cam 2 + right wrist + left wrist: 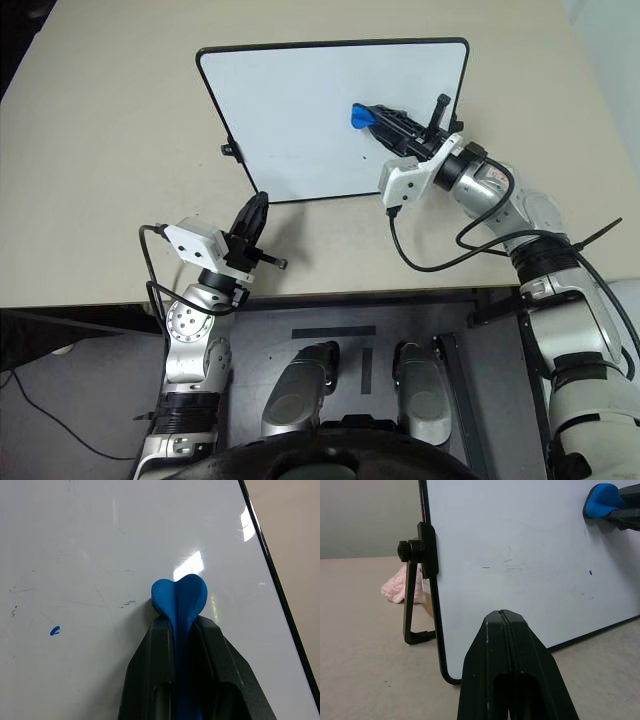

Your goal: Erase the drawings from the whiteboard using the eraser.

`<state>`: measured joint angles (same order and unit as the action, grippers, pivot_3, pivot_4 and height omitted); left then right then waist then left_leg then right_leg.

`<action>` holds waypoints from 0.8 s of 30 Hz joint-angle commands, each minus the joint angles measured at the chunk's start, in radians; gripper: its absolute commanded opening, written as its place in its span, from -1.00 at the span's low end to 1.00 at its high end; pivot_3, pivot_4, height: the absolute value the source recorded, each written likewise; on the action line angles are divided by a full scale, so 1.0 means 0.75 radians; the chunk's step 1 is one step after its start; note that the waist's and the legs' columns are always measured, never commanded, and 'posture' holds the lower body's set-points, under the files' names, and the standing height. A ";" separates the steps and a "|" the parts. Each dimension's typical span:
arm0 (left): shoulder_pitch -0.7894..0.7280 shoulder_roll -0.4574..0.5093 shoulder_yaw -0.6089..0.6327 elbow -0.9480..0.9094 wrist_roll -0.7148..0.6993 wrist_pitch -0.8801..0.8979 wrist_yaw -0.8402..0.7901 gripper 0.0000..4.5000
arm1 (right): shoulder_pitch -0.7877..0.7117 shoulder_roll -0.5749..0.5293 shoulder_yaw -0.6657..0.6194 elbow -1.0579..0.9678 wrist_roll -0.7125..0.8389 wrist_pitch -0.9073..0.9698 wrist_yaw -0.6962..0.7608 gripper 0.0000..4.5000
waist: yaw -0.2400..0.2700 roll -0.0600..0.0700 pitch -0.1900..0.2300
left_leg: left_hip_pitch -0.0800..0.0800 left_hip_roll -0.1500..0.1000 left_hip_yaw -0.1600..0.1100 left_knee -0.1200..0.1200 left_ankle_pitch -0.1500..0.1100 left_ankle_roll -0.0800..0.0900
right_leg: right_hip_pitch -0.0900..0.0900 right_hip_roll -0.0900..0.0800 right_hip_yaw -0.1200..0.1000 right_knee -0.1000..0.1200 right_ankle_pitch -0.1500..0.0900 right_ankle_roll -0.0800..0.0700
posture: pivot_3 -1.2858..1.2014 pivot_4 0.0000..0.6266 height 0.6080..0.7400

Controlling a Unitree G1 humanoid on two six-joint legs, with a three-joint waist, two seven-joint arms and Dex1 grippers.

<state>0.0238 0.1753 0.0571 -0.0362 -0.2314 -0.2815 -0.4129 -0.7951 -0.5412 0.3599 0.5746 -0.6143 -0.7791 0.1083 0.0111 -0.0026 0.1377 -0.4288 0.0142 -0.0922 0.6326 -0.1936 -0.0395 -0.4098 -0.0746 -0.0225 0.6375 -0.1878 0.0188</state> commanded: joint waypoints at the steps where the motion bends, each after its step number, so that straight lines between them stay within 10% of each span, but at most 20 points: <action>1: -0.010 -0.001 -0.009 -0.025 0.006 -0.018 -0.002 -1.00 | 0.019 0.024 0.035 -0.001 0.023 0.041 0.103 -0.89 | -0.001 0.000 0.000 | 0.000 0.000 0.000 0.000 0.000 0.000 | 0.000 0.000 0.000 0.000 0.000 0.000 | 0.03 -0.52 1.00; 12: -0.004 -0.002 -0.009 -0.030 0.007 -0.019 0.002 -1.00 | 0.037 0.044 0.084 0.043 -0.035 0.111 0.186 -0.89 | -0.001 0.000 0.000 | -0.002 0.000 0.000 0.000 0.000 0.000 | 0.000 0.000 0.000 -0.005 0.000 0.000 | 0.03 -0.52 1.00; 24: -0.006 -0.002 -0.010 -0.028 0.004 -0.019 -0.002 -1.00 | 0.043 -0.034 -0.045 -0.121 -0.118 0.121 -0.135 -0.89 | 0.003 0.001 0.000 | -0.011 0.000 0.000 0.000 0.001 0.000 | -0.007 0.000 0.000 -0.006 0.008 0.001 | 0.03 -0.52 1.00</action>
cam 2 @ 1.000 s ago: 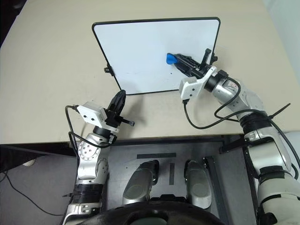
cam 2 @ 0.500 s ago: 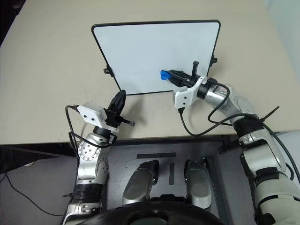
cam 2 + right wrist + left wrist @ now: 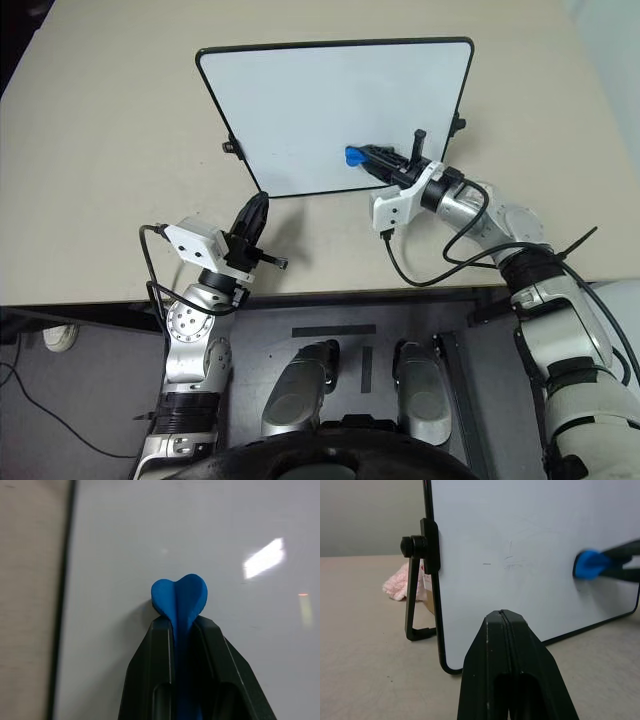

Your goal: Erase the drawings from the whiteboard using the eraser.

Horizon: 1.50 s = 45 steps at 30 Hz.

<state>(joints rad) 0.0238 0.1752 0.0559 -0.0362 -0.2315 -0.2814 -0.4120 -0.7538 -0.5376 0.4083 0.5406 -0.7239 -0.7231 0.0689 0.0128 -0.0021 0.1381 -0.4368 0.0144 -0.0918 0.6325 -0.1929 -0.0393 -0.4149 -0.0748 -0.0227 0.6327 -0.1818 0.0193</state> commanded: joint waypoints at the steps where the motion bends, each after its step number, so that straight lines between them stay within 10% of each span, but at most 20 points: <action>1: -0.003 -0.002 -0.009 -0.030 0.004 -0.018 -0.003 -1.00 | 0.005 -0.048 -0.119 -0.106 0.042 0.044 -0.077 -0.89 | 0.001 0.000 0.000 | 0.000 0.000 0.000 0.000 0.000 0.000 | 0.000 0.000 0.000 0.000 0.000 0.000 | 0.03 -0.52 1.00; 7: 0.003 0.000 -0.009 -0.038 0.003 -0.015 -0.003 -1.00 | 0.119 -0.096 -0.182 -0.278 0.159 0.079 0.029 -0.89 | 0.002 0.000 0.000 | -0.001 0.000 0.000 0.000 0.000 0.000 | 0.000 0.000 0.000 -0.002 -0.001 0.002 | 0.03 -0.52 1.00; 15: -0.011 0.017 0.001 -0.026 -0.008 -0.006 -0.019 -1.00 | 0.518 -0.247 -0.215 -0.668 0.886 0.517 0.782 -0.89 | 0.023 -0.003 -0.002 | -0.009 -0.002 0.004 0.001 -0.002 0.003 | 0.000 0.001 -0.001 -0.008 -0.011 0.014 | 0.03 -0.52 1.00; 24: -0.054 0.027 0.000 0.004 -0.015 0.002 -0.054 -1.00 | 0.689 -0.360 -0.300 -0.859 1.041 0.822 1.016 -0.89 | 0.014 -0.004 -0.001 | -0.006 -0.001 0.006 0.003 -0.002 0.003 | 0.002 0.001 0.000 -0.005 -0.012 0.015 | 0.03 -0.52 1.00; 34: -0.095 0.079 0.047 0.049 -0.042 0.000 -0.090 -1.00 | 0.674 -0.289 -0.315 -0.917 0.993 0.859 0.984 0.59 | 0.014 -0.004 -0.001 | 0.002 -0.001 0.005 0.003 0.006 0.008 | 0.011 0.002 0.000 -0.005 -0.012 0.017 | 0.03 -0.52 1.00; 45: -0.140 0.146 0.071 0.043 -0.064 0.049 -0.126 -1.00 | 0.722 -0.161 -0.451 -0.975 1.067 0.934 0.879 0.59 | 0.018 -0.004 -0.001 | 0.001 -0.002 0.004 0.002 0.012 0.021 | 0.011 0.003 0.000 -0.005 -0.012 0.017 | 0.03 -0.52 1.00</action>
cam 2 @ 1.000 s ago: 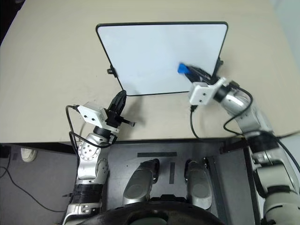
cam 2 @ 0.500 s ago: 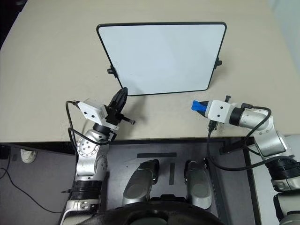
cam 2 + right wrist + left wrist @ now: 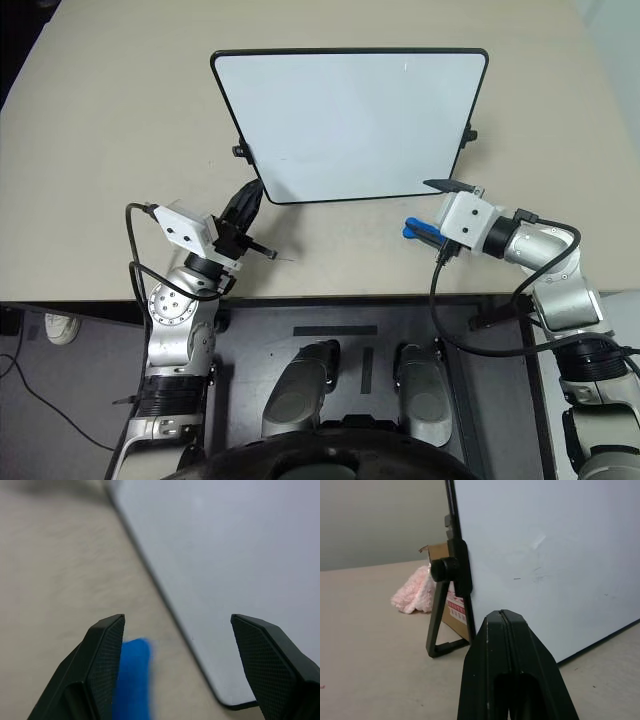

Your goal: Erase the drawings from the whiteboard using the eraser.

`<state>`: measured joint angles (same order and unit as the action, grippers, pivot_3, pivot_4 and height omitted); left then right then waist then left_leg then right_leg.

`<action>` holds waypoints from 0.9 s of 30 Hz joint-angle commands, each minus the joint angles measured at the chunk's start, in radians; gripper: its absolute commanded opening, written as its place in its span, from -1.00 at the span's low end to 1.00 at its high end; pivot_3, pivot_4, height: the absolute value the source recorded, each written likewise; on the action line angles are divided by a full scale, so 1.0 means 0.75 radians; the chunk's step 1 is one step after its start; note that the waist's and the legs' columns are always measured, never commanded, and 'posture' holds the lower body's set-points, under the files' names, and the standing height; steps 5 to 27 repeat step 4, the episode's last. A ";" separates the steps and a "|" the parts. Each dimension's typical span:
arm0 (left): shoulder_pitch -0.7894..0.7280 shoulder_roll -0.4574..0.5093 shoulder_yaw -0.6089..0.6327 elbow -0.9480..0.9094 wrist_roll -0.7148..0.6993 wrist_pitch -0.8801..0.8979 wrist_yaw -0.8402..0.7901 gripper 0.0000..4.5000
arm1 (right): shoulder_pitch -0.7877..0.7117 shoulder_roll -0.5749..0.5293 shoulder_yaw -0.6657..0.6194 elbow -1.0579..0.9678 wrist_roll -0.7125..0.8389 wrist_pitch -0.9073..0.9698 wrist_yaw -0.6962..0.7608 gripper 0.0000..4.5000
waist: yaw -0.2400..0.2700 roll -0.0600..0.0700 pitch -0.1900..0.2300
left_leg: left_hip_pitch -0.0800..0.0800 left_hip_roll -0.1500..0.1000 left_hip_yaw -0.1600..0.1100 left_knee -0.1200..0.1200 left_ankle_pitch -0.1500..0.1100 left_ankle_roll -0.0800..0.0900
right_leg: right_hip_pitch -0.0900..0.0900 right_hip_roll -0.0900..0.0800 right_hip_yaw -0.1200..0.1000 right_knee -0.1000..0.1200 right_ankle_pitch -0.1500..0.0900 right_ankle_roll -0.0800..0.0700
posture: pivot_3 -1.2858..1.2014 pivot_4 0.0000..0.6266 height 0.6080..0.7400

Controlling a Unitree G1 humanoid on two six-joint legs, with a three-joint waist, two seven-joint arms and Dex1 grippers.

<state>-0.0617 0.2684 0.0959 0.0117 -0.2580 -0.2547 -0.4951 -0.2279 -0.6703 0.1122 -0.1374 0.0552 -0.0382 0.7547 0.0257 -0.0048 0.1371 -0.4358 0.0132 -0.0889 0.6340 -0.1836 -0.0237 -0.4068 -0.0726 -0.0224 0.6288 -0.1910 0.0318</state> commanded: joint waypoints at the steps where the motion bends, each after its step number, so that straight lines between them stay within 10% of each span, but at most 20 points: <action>1: -0.035 0.027 0.016 -0.017 -0.031 0.020 -0.026 -1.00 | 0.033 0.023 -0.056 -0.080 0.020 0.024 -0.042 0.59 | 0.002 0.000 0.000 | 0.000 0.000 0.000 0.000 0.000 0.000 | 0.000 0.000 0.000 0.000 0.000 0.000 | 0.03 -0.52 1.00; 27: -0.067 0.034 0.003 0.000 -0.034 0.033 -0.049 -1.00 | 0.076 0.039 -0.051 -0.104 -0.009 0.019 -0.062 0.59 | 0.003 0.000 0.000 | 0.000 0.000 -0.001 0.000 0.000 0.000 | 0.000 0.000 0.000 0.000 0.000 0.000 | 0.03 -0.52 1.00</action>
